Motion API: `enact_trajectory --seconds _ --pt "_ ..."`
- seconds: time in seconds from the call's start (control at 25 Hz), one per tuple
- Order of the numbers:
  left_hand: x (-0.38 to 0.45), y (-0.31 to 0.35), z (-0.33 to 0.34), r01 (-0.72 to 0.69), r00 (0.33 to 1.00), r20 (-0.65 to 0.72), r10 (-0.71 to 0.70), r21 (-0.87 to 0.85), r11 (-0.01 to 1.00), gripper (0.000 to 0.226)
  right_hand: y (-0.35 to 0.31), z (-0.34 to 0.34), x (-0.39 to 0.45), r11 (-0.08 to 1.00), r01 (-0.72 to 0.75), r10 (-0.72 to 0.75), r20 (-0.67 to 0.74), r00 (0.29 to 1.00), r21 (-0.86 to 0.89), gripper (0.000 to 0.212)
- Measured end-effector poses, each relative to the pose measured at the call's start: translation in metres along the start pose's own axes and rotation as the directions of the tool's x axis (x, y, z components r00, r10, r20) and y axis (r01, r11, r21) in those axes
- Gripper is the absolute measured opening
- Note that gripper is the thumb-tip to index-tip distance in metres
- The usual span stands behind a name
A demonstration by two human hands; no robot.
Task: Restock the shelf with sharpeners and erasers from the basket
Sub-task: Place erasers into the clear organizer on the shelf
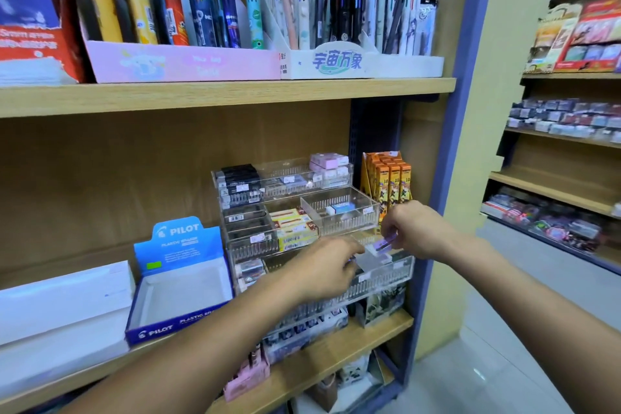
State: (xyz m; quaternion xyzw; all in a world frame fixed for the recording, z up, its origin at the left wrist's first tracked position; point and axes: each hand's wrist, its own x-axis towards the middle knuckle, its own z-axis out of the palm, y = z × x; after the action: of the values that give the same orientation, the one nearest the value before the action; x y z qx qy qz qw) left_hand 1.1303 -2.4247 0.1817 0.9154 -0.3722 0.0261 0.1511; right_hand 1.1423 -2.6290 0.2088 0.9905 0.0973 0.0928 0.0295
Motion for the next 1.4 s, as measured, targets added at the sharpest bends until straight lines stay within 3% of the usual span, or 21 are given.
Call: enact_trajectory --seconds 0.24,0.6,0.68,0.84,1.0,1.12,1.2,1.32,1.4 --pt "0.005 0.005 0.011 -0.032 0.998 0.062 0.027 0.084 0.996 0.045 0.002 -0.007 0.007 0.996 0.091 -0.087 0.223 0.971 -0.009 0.013" --pt "0.003 0.008 0.008 -0.022 1.0 0.019 0.021 0.086 0.996 0.043 -0.005 0.009 0.019 0.993 0.108 -0.091 0.282 0.955 -0.045 0.012" --pt "-0.008 0.009 0.003 -0.017 0.998 -0.054 0.02 0.053 0.998 0.042 -0.012 0.0 0.012 0.996 0.077 -0.083 0.214 0.973 0.034 0.014" --pt "-0.046 0.005 -0.016 0.031 0.966 -0.258 -0.024 0.024 0.999 0.032 -0.071 -0.014 -0.018 0.956 0.098 -0.081 -0.071 0.994 0.277 0.013" --pt "-0.131 -0.008 -0.037 0.114 0.913 -0.39 -0.115 -0.026 0.993 0.023 -0.159 -0.012 -0.062 0.843 0.155 -0.096 -0.139 0.986 0.515 0.016" --pt "-0.209 -0.032 -0.021 0.229 0.933 -0.278 -0.228 -0.029 0.973 0.022 -0.222 0.016 -0.089 0.774 0.184 -0.222 -0.013 0.975 0.606 0.017" --pt "-0.255 -0.057 0.011 0.345 0.936 -0.075 -0.344 -0.002 0.939 0.018 -0.268 0.057 -0.099 0.795 0.222 -0.355 0.136 0.925 0.565 0.013" --pt "-0.299 -0.093 0.082 0.501 0.824 0.29 -0.487 0.031 0.865 0.013 -0.323 0.137 -0.109 0.863 0.187 -0.407 0.427 0.807 0.469 0.01" --pt "-0.311 -0.111 0.131 0.571 0.746 0.401 -0.532 0.026 0.82 0.018 -0.346 0.185 -0.113 0.886 0.155 -0.394 0.534 0.748 0.436 0.014"
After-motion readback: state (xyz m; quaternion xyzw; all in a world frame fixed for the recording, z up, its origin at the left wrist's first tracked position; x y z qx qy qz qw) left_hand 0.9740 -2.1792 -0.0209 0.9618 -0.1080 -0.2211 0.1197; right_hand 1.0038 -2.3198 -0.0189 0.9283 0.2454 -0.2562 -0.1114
